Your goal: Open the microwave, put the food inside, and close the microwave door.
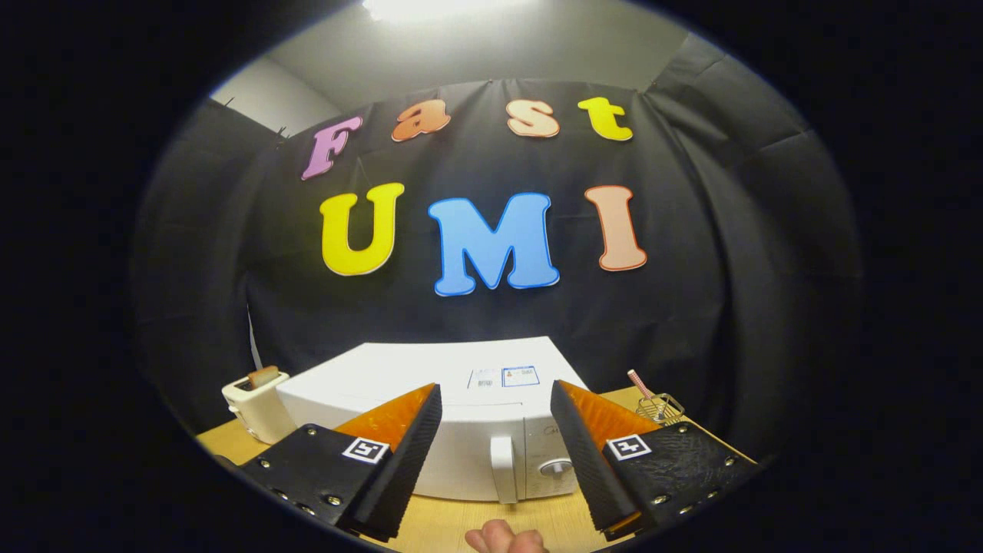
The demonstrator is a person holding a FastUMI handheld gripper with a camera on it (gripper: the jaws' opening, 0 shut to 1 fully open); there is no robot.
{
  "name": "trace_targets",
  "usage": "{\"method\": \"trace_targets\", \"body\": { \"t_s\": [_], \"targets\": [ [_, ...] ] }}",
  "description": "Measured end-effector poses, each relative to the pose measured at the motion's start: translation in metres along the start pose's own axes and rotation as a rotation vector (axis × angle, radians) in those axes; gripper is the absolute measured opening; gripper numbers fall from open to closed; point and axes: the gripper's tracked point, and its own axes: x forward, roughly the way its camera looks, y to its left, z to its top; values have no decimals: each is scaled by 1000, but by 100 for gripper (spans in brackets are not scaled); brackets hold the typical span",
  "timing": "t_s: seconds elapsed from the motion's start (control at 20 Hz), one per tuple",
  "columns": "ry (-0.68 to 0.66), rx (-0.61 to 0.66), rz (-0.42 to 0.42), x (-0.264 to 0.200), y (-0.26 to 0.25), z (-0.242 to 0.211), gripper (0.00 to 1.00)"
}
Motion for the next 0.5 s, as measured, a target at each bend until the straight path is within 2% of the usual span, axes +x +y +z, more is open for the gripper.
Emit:
{"method": "trace_targets", "body": {
  "t_s": [0.2,0.35,0.45,0.5],
  "targets": [
    [-154,-44,-49,-31,0,73,87],
    [-232,-60,-48,-46,16,99,87],
    [-171,-58,5,-36,34,90,87],
    [-111,-15,51,-35,44,79,88]
  ]
}}
